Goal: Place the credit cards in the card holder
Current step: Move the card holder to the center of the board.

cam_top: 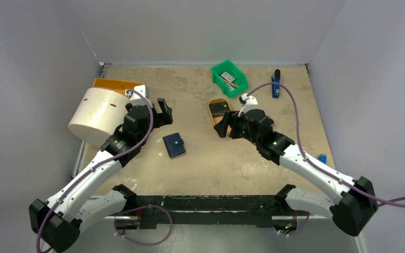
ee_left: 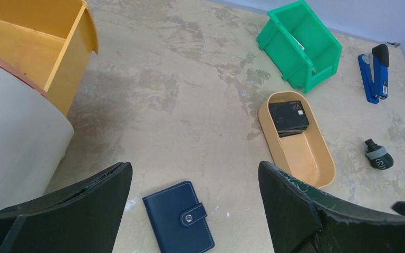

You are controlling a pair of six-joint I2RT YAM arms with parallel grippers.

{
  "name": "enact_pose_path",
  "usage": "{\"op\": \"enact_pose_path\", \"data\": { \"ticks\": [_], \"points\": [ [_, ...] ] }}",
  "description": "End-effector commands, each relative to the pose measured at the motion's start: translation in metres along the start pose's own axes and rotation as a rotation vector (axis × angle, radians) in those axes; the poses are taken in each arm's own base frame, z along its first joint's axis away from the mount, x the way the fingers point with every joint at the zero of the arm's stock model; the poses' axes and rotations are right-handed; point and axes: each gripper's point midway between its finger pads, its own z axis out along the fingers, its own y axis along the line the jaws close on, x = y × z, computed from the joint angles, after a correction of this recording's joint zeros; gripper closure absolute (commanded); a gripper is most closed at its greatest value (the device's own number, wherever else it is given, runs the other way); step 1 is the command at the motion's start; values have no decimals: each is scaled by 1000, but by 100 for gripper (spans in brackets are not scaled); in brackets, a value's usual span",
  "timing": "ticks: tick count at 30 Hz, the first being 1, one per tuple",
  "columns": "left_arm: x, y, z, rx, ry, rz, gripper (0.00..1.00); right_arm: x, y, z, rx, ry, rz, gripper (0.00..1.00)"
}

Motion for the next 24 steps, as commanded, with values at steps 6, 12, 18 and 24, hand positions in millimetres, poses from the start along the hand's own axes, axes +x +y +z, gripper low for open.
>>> {"op": "enact_pose_path", "data": {
  "ticks": [6,12,18,24],
  "points": [
    [-19,3,-6,-16,-77,-36,13,39,71,70,-92,146,38,28],
    [-26,14,-12,-68,-105,-46,15,73,91,112,-104,281,15,41],
    [-28,12,-14,-53,-106,-51,15,114,100,132,-132,454,67,44],
    [-29,8,-16,-34,-105,-49,15,140,96,146,-127,527,95,43]
  ]
}}
